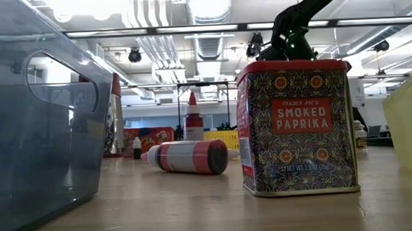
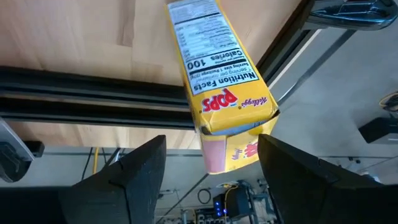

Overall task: Pick & Place Kitchen Items
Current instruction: Put the yellow cereal box into the top yellow bin

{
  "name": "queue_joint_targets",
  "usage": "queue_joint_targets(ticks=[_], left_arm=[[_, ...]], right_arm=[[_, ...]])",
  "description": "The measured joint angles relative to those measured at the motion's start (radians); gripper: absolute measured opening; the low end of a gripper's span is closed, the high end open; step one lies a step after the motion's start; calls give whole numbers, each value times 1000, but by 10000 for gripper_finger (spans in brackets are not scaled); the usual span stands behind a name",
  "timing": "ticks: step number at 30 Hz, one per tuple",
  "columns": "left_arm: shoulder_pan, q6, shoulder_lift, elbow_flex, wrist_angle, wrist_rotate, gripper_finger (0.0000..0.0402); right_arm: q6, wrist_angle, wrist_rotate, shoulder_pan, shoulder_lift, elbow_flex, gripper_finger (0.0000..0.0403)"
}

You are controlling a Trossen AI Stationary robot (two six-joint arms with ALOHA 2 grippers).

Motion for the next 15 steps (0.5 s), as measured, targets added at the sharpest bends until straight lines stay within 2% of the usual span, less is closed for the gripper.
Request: queue_joint_targets(ticks=[7,15], left_arm=[[0,0,0,0,0,0,23],[1,0,0,0,0,0,23]], right_arm=[[8,-2,2,0,-3,7,231],[24,-4,-3,-3,-3,17,253]])
